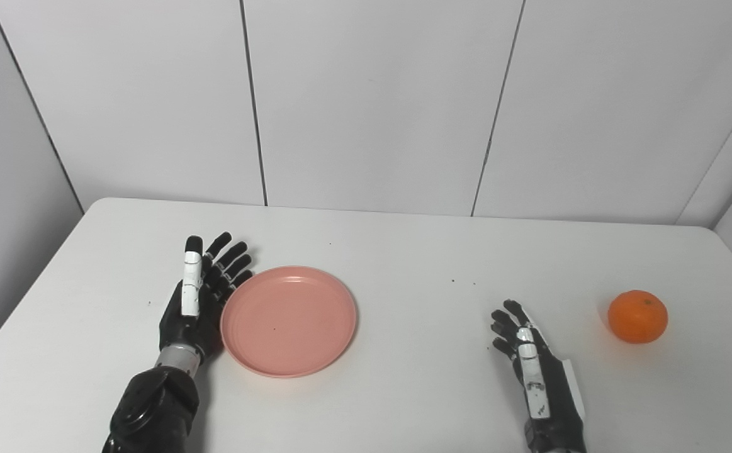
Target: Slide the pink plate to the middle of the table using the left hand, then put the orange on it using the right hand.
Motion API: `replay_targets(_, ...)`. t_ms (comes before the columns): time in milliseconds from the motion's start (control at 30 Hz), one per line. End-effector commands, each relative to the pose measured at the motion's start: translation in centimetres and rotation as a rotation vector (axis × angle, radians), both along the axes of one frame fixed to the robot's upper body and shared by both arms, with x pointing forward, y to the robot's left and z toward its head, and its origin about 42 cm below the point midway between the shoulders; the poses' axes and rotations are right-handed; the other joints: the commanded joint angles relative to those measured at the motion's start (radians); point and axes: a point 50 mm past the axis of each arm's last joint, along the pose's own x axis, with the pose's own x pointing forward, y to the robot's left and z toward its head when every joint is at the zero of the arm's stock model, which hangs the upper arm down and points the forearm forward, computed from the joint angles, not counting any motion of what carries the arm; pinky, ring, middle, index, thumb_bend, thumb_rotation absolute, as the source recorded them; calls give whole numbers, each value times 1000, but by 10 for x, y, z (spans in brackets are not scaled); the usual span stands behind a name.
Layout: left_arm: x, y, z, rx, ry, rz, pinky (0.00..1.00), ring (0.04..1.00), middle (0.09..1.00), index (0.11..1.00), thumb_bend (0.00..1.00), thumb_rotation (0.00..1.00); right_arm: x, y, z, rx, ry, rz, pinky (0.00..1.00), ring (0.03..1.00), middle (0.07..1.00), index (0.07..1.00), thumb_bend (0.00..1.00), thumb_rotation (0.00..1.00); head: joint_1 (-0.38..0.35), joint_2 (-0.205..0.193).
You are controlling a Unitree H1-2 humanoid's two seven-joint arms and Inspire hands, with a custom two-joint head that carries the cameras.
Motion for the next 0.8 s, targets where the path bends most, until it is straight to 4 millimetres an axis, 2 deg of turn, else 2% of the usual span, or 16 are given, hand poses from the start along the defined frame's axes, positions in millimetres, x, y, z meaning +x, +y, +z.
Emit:
replay_targets(0,0,-5,-1,10,36,-16,900,875,840,843,884,850,-7,16,-13,21,84,33,852,857,845,883,717,1000,-19,1)
replay_targets(167,0,-12,-2,15,45,-16,905,866,833,850,888,857,-7,23,-12,29,85,43,859,861,844,880,705,1000,-51,5)
replay_targets(433,0,-26,-8,-44,68,22,972,869,819,864,923,826,-6,29,-9,23,83,53,845,866,858,891,683,1000,-67,10)
replay_targets(767,1,-43,-9,-82,72,25,938,855,813,852,885,835,-6,35,-9,31,86,56,859,869,855,883,728,1000,-100,7)
